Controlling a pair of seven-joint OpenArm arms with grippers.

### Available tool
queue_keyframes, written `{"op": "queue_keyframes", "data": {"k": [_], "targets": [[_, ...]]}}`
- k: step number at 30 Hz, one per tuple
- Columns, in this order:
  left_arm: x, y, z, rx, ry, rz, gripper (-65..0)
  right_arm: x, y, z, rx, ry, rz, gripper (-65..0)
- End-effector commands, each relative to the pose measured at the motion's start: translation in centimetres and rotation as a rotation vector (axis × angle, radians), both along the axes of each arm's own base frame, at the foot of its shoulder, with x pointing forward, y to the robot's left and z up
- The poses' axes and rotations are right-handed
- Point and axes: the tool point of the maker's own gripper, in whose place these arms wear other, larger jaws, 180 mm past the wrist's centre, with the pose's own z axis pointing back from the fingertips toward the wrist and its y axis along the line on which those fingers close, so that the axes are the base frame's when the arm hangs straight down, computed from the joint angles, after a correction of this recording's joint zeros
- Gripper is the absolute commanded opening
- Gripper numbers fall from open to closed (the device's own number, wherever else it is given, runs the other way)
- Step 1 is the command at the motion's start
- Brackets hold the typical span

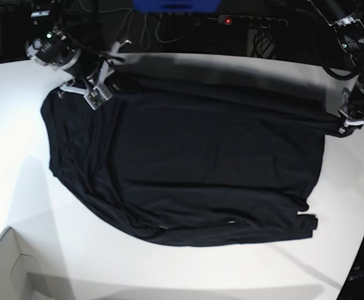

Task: Layout the t-shirt on the table in an organized manner, then fold the t-shirt properly
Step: 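Pull the shoulder edge with both grippers to stretch the shirt flat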

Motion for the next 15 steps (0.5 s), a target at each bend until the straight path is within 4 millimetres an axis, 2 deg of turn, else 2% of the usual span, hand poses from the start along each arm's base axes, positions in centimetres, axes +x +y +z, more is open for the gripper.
{"op": "queue_keyframes", "data": {"k": [1, 8, 15], "targets": [[0.4, 1.0, 1.6, 0.041, -0.043, 0.005, -64.9, -0.5, 0.0, 0.3, 0.001, -0.002, 0.002, -65.0], [-1.5, 0.9, 0.5, 0.046, 0.004, 0.001, -64.9, -4.2, 3.6, -1.0, 0.050, 0.086, 0.099, -65.0], [-2.9, 0.8, 0.0, 0.057, 0.035, -0.006, -64.9, -4.2, 3.5, -1.0, 0.050, 0.088, 0.096, -65.0]]}}
